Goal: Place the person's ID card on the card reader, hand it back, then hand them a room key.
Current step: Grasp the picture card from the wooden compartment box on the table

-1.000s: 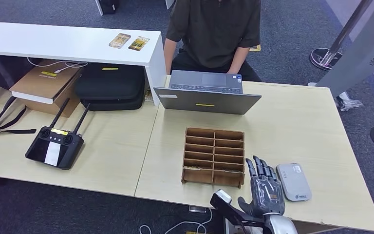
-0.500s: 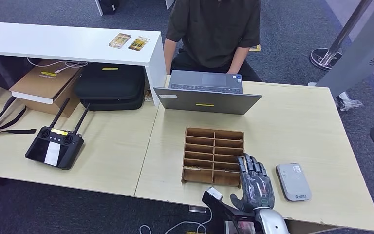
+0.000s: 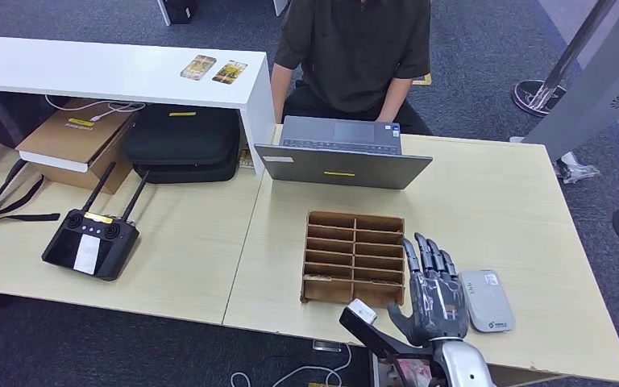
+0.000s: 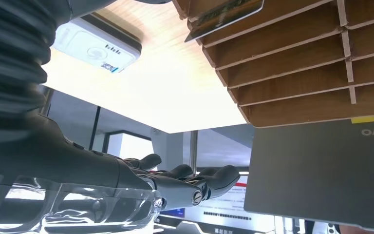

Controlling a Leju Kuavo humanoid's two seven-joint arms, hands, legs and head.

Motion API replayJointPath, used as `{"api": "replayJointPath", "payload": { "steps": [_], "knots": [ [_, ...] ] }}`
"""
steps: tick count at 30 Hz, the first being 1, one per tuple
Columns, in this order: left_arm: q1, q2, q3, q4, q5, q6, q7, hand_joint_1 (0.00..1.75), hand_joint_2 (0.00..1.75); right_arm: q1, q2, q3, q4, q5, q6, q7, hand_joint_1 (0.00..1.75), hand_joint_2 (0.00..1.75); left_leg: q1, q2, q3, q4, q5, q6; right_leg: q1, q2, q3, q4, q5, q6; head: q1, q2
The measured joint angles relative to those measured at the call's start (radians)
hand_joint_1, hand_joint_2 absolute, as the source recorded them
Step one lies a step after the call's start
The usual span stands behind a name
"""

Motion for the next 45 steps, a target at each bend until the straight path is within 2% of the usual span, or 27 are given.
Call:
{"api": "replayJointPath", "payload": {
  "steps": [8,14,22,29,35,37,40,45],
  "knots": [
    [-0.001,0.000,0.000,0.000,-0.008,-0.010,0.003,0.00,0.00,0.025,0.000,0.004,-0.011,-0.011,0.038,0.040,0.00,1.75,0.000,0.000,0.000,0.000,0.000,0.000,0.000,0.000,0.000,0.000,0.000,0.000,0.000,0.000],
    [-0.007,-0.001,0.000,0.000,-0.024,-0.017,0.015,0.00,0.00,0.028,0.014,0.026,0.001,-0.057,0.037,0.023,0.00,1.75,0.000,0.000,0.000,0.000,0.000,0.000,0.000,0.000,0.000,0.000,0.000,0.000,0.000,0.000],
    [-0.019,-0.002,-0.005,0.000,-0.035,-0.024,0.021,0.00,0.00,-0.003,0.046,0.042,0.042,-0.040,0.019,0.003,0.00,1.75,0.000,0.000,0.000,0.000,0.000,0.000,0.000,0.000,0.000,0.001,0.000,-0.001,0.000,0.000],
    [-0.020,-0.002,-0.006,0.000,-0.039,-0.026,0.022,0.00,0.00,-0.002,0.048,0.033,0.044,-0.014,0.025,0.002,0.00,1.75,0.000,0.000,0.000,0.000,0.000,0.000,0.000,0.000,0.000,0.000,0.000,0.000,0.000,0.000],
    [-0.019,-0.002,-0.006,0.000,-0.039,-0.026,0.024,0.00,0.00,0.000,0.048,0.011,0.035,0.032,-0.005,0.012,0.00,1.75,0.000,0.000,0.000,0.000,0.000,0.000,0.000,0.000,0.000,0.000,0.000,-0.001,0.000,0.000],
    [-0.019,-0.001,-0.006,0.000,-0.040,-0.025,0.024,0.00,0.00,-0.006,0.038,0.006,0.025,0.066,0.013,0.039,0.00,1.75,0.000,0.000,0.000,0.000,0.000,0.000,0.000,0.000,0.000,0.000,0.001,-0.001,0.000,0.000],
    [-0.019,-0.001,-0.006,0.000,-0.042,-0.025,0.023,0.00,0.00,-0.028,-0.006,0.019,0.018,0.101,0.060,0.082,0.00,1.75,0.000,0.000,0.000,0.000,0.000,0.000,0.000,0.000,0.000,0.000,0.001,-0.001,0.000,0.000],
    [-0.019,0.001,-0.006,0.000,-0.040,-0.023,0.017,0.00,0.00,-0.048,-0.058,0.036,0.032,0.109,0.053,0.051,0.00,1.75,0.000,0.000,0.000,0.000,0.000,0.000,0.000,0.000,0.000,0.000,0.001,-0.001,0.000,0.000]
  ]
}}
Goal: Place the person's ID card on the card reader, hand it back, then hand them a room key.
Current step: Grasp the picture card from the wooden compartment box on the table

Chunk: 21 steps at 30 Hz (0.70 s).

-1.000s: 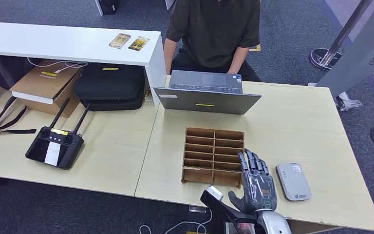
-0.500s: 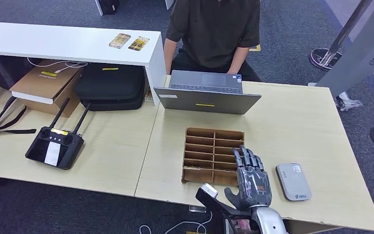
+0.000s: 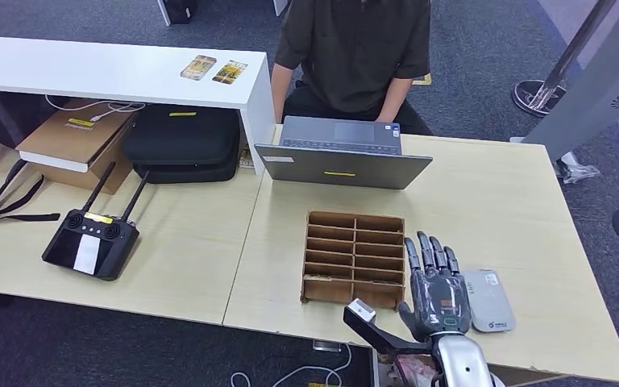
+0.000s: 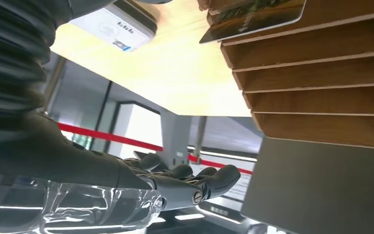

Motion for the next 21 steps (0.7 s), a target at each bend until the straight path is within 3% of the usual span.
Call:
{"api": "replayJointPath", "payload": {
  "steps": [7,21],
  "knots": [
    [0.003,0.002,0.002,0.000,0.008,0.009,-0.004,0.00,0.00,-0.022,-0.015,0.001,0.037,-0.025,-0.008,-0.057,0.00,1.75,0.000,0.000,0.000,0.000,0.000,0.000,0.000,0.000,0.000,0.000,0.000,0.000,0.000,0.000],
    [0.004,0.003,0.008,0.000,0.014,0.014,-0.004,0.00,0.00,-0.011,-0.013,0.002,0.058,-0.110,-0.005,-0.039,0.00,1.75,0.000,0.000,0.000,0.000,0.000,0.000,0.000,0.000,0.000,0.000,0.000,0.000,0.000,0.000]
  ]
}}
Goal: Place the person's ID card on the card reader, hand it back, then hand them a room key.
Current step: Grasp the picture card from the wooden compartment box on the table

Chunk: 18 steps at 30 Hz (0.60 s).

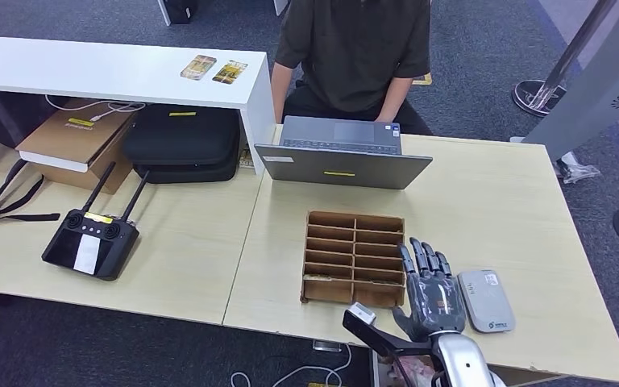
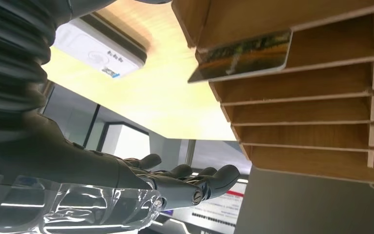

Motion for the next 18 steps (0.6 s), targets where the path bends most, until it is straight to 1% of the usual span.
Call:
{"api": "replayJointPath", "payload": {
  "steps": [8,18],
  "knots": [
    [0.000,-0.001,0.000,0.000,-0.014,-0.004,0.001,0.00,0.00,0.026,0.009,-0.001,-0.012,0.018,0.003,0.039,0.00,1.75,0.000,0.000,0.000,0.000,0.000,0.000,0.000,0.000,0.000,0.000,0.000,0.000,0.000,0.000],
    [0.000,-0.001,0.000,0.000,-0.020,-0.006,0.001,0.00,0.00,0.057,0.010,-0.016,-0.069,0.036,-0.001,0.054,0.00,1.75,0.000,0.000,0.000,0.000,0.000,0.000,0.000,0.000,0.000,0.000,0.000,0.000,0.000,0.000]
  ]
}}
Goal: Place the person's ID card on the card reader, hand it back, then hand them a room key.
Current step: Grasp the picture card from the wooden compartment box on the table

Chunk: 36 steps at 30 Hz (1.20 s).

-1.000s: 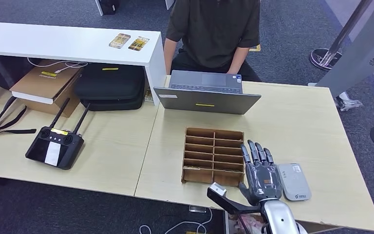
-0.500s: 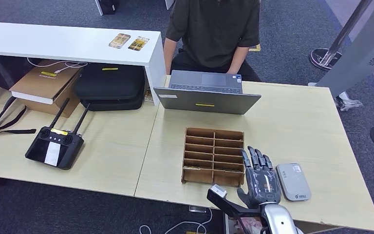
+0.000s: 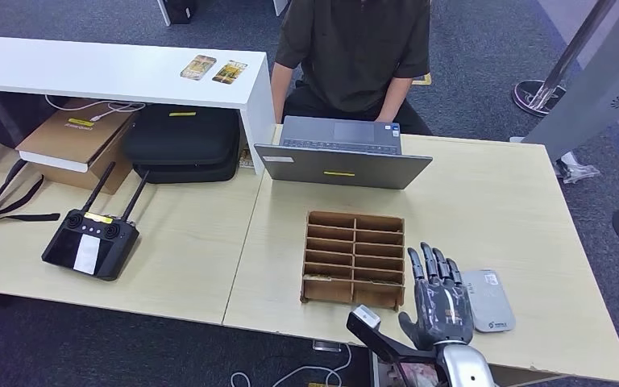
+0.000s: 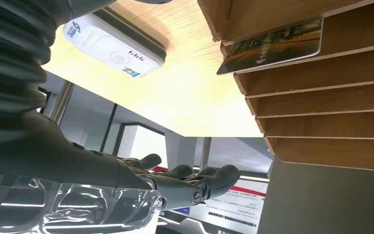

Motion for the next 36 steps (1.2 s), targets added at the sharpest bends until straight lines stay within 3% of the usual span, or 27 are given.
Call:
{"api": "replayJointPath", "payload": {
  "steps": [9,25,36],
  "knots": [
    [0.000,0.000,0.008,0.000,0.016,-0.001,-0.005,0.00,0.00,0.027,0.017,-0.027,-0.060,0.028,-0.087,0.002,0.00,1.75,0.000,0.000,0.000,0.000,0.000,0.000,0.000,0.000,0.000,0.000,0.000,0.000,0.000,0.000],
    [-0.002,-0.004,0.010,0.000,-0.013,-0.008,0.005,0.00,0.00,0.051,0.071,0.003,-0.053,-0.019,-0.007,-0.016,0.00,1.75,0.000,0.000,0.000,0.000,0.000,0.000,0.000,0.000,0.000,0.000,0.000,0.000,0.000,0.000],
    [-0.012,-0.006,0.006,0.000,-0.019,-0.013,0.019,0.00,0.00,0.002,0.115,0.050,0.033,-0.060,0.020,-0.067,0.00,1.75,0.000,0.000,0.000,0.000,0.000,0.000,0.000,0.000,0.000,0.000,0.000,0.000,0.000,0.000]
  ]
}}
